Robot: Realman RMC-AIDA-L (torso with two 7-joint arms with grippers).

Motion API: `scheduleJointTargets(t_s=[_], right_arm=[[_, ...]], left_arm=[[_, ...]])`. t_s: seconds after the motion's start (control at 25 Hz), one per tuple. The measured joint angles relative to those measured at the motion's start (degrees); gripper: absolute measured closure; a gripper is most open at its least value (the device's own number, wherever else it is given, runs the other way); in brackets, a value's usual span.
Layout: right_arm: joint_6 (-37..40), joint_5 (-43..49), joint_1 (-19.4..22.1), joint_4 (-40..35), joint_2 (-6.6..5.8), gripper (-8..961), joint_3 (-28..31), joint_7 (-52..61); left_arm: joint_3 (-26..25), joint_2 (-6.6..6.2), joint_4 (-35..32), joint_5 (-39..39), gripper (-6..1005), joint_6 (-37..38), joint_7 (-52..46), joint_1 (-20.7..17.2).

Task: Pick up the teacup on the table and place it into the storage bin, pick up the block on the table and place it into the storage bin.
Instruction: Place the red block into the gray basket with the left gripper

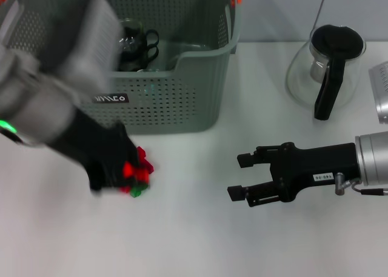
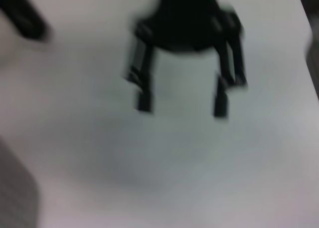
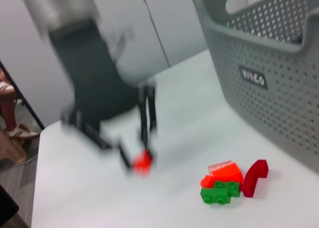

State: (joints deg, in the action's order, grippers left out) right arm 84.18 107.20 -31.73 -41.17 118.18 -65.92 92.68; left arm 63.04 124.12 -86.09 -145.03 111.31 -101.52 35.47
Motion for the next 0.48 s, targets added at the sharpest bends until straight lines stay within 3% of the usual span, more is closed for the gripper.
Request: scheduleJointTargets(t_s=[0.12, 0.24, 0.36, 0.48], right_arm=[[0.2, 0.1, 0.0, 0.2, 0.0, 69, 0.0, -1.1], [0.3, 0.3, -0.2, 0.2, -0.07, 69, 0.0, -1.4], [0.6, 0.4, -0.4, 0.2, -0.16, 69, 0.0, -1.3], [0.7, 0.4, -0.6, -0.1, -0.19, 68, 0.0, -1.1]], left_arm=[[-15.9, -1.58, -4.0, 7.1, 778, 4.2, -0.1, 2.2], [-26.7, -5.28, -2.3, 13.8, 768, 2.3, -3.6, 5.6], [-28.1, -7.84, 2.9, 15.8, 758, -4.3, -6.1, 7.9], [-26.1, -9.05, 9.3, 14.4, 748, -14.1, -7.6, 9.8]])
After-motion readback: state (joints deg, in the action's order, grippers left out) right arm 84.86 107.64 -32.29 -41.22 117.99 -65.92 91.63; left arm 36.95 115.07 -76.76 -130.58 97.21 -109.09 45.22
